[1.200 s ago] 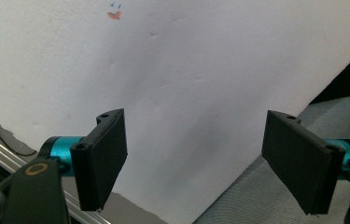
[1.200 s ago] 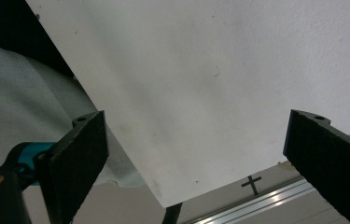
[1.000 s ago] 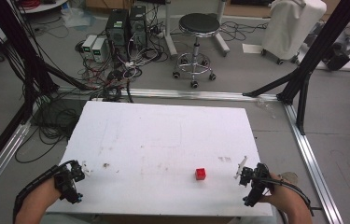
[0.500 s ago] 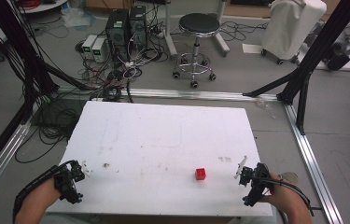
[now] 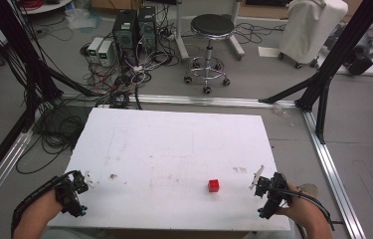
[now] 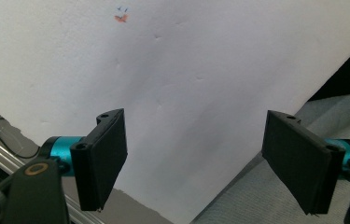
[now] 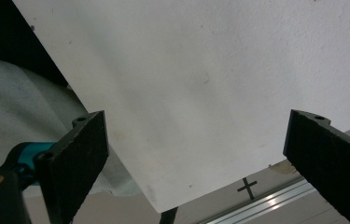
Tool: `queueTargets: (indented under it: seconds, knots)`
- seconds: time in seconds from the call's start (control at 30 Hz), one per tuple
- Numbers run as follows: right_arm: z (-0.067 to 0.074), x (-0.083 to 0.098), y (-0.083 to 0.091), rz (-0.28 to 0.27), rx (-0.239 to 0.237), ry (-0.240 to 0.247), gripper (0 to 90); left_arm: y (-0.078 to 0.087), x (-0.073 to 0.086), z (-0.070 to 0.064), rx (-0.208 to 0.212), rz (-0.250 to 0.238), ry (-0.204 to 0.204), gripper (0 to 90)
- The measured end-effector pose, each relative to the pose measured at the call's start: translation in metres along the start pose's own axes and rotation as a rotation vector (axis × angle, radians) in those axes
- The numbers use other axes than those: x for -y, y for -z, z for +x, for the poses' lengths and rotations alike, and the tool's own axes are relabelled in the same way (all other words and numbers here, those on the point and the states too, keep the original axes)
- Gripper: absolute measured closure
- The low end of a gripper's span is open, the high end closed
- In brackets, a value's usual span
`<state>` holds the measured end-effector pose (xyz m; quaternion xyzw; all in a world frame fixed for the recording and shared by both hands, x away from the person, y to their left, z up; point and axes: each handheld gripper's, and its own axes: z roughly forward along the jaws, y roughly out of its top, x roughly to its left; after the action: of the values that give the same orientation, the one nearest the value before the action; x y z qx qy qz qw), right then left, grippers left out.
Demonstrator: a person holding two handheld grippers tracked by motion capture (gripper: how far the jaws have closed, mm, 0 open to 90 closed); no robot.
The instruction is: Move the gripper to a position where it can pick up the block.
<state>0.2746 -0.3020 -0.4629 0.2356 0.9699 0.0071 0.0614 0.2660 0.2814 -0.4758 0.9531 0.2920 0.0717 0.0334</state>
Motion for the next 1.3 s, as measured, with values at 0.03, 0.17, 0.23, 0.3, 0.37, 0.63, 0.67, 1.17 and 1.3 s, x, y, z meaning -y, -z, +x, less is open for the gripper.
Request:
queueTargets:
  seconds: [0.03, 0.17, 0.23, 0.3, 0.37, 0.63, 0.67, 1.17, 1.3]
  knots:
    - [0.0, 0.0, 0.0, 0.0, 0.0, 0.0, 6.1, 0.0, 0.0, 0.0, 0.0, 0.0, 0.0, 22.5]
    - [-0.002, -0.002, 0.001, -0.006, -0.002, 0.026, 6.1, 0.001, 0.0, 0.0, -0.002, -0.003, 0.002, 22.5]
    - [-0.004, -0.004, 0.002, -0.012, 0.009, 0.04, 6.1, 0.001, 0.0, 0.0, 0.001, -0.004, 0.002, 22.5]
    - [-0.005, -0.007, 0.005, -0.021, 0.017, 0.054, 6.1, 0.0, 0.0, 0.0, -0.003, -0.005, 0.002, 22.5]
    - [-0.005, -0.009, 0.006, -0.032, 0.022, 0.078, 6.1, -0.001, -0.001, 0.0, 0.0, -0.005, 0.001, 22.5]
    - [-0.012, -0.015, 0.011, -0.035, 0.004, 0.132, 6.1, -0.001, -0.003, 0.001, 0.003, -0.005, -0.006, 22.5]
    - [-0.014, -0.016, 0.012, -0.036, 0.001, 0.142, 6.1, -0.001, -0.003, 0.001, 0.003, -0.005, -0.007, 22.5]
    - [-0.025, -0.05, 0.036, -0.079, 0.012, 0.301, 6.1, -0.002, -0.007, 0.001, 0.009, -0.009, -0.014, 22.5]
    - [-0.026, -0.063, 0.042, -0.098, 0.008, 0.356, 6.1, -0.001, -0.007, 0.0, 0.011, -0.01, -0.015, 22.5]
